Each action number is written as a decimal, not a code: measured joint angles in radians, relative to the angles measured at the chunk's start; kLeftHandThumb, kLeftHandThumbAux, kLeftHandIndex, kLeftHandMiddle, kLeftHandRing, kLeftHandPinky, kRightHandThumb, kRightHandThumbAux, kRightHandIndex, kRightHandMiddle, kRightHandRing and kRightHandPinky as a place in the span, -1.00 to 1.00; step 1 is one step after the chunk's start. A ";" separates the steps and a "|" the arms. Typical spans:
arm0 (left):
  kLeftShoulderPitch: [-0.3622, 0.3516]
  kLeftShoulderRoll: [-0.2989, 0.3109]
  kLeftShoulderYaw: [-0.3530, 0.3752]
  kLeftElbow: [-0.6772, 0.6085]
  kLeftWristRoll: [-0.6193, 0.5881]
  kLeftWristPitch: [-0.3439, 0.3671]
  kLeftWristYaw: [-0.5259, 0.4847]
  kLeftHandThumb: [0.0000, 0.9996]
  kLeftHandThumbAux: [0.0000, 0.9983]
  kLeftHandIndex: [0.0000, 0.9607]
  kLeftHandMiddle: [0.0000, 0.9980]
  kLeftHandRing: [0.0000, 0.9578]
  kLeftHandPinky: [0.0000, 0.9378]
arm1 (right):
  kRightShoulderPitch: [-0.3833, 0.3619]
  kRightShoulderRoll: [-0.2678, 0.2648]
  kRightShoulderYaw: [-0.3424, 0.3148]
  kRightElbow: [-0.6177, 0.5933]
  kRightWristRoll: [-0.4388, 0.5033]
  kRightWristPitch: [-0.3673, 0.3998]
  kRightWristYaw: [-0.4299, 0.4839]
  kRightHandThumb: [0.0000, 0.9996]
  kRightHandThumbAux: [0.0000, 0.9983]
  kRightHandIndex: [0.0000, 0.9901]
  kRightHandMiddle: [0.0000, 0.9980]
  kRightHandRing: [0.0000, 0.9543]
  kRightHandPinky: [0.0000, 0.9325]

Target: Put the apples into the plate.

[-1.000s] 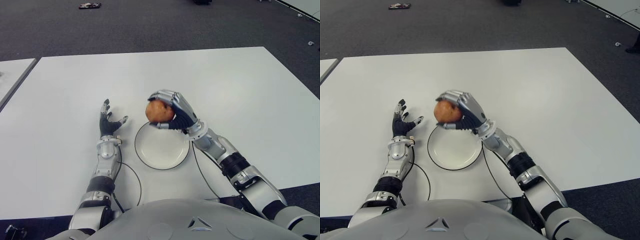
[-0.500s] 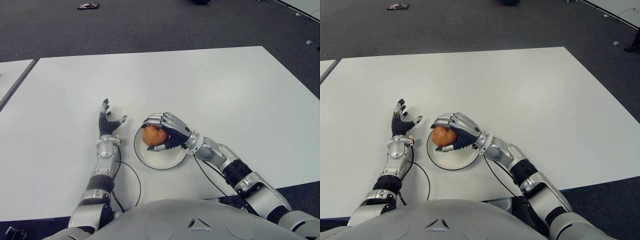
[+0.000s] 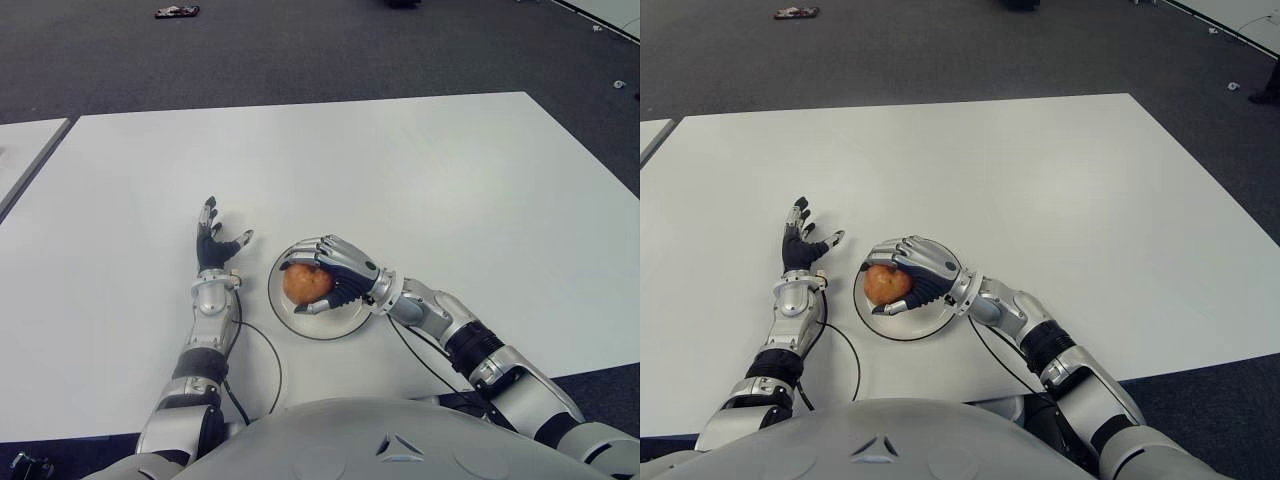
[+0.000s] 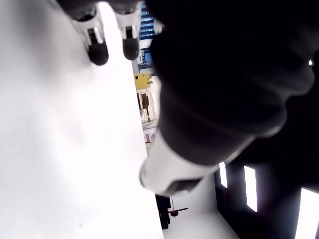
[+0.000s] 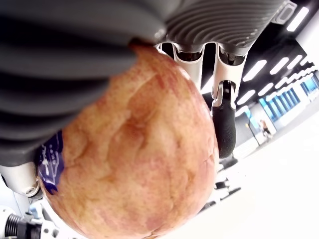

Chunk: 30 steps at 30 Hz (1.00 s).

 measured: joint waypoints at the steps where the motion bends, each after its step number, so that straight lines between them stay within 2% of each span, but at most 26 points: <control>1: 0.000 0.000 0.000 0.000 0.000 0.000 0.000 -0.75 0.16 -1.00 -1.00 -1.00 -0.99 | 0.000 0.000 0.000 0.002 0.000 0.000 0.001 0.71 0.36 -0.20 0.07 0.77 0.77; 11: 0.000 0.001 0.000 -0.001 0.000 -0.001 0.000 -0.76 0.12 -1.00 -1.00 -1.00 -0.97 | 0.000 0.007 -0.001 0.011 -0.028 0.003 -0.016 0.71 0.36 -0.19 0.08 0.78 0.82; 15: 0.000 0.001 0.000 -0.003 0.000 -0.001 0.000 -0.75 0.13 -1.00 -1.00 -1.00 -0.96 | 0.001 0.015 -0.005 0.011 -0.054 0.015 -0.057 0.72 0.35 -0.17 0.10 0.70 0.71; 17: 0.000 0.001 0.000 -0.003 0.000 -0.001 0.000 -0.75 0.13 -1.00 -1.00 -1.00 -0.96 | 0.004 0.019 -0.009 0.008 -0.069 0.028 -0.082 0.70 0.35 -0.18 0.11 0.53 0.46; 19: 0.001 0.001 0.000 -0.004 0.000 -0.001 0.000 -0.75 0.13 -1.00 -1.00 -1.00 -0.97 | 0.008 0.021 -0.011 0.000 -0.087 0.045 -0.103 0.54 0.38 -0.17 -0.03 0.16 0.14; 20: 0.001 0.001 0.000 -0.004 0.000 -0.001 0.000 -0.75 0.13 -1.00 -1.00 -1.00 -0.98 | 0.009 0.020 -0.012 -0.004 -0.094 0.052 -0.108 0.28 0.23 -0.21 -0.16 -0.07 -0.08; 23: 0.001 0.002 0.000 -0.004 0.000 -0.001 0.000 -0.75 0.13 -1.00 -1.00 -1.00 -0.99 | 0.012 0.014 -0.012 -0.021 -0.117 0.077 -0.115 -0.13 0.02 -0.37 -0.42 -0.44 -0.43; 24: 0.001 0.002 0.000 -0.004 0.000 -0.001 0.000 -0.76 0.13 -1.00 -1.00 -1.00 -1.00 | 0.014 0.009 -0.012 -0.029 -0.128 0.088 -0.115 -0.24 -0.06 -0.49 -0.57 -0.63 -0.63; 25: 0.001 0.002 0.000 -0.004 0.000 -0.001 0.000 -0.76 0.14 -1.00 -1.00 -1.00 -1.00 | 0.015 0.004 -0.012 -0.039 -0.138 0.098 -0.115 -0.29 -0.09 -0.54 -0.62 -0.70 -0.70; 26: 0.001 0.003 0.000 -0.003 0.000 -0.001 -0.001 -0.77 0.14 -1.00 -1.00 -1.00 -1.00 | 0.017 -0.001 -0.012 -0.050 -0.149 0.109 -0.115 -0.36 -0.17 -0.69 -0.76 -0.81 -0.81; 30: 0.000 0.004 0.000 -0.001 0.000 0.001 -0.001 -0.78 0.14 -1.00 -1.00 -1.00 -1.00 | 0.031 -0.030 -0.014 -0.122 -0.200 0.166 -0.115 -0.47 -0.36 -0.94 -0.95 -0.96 -0.96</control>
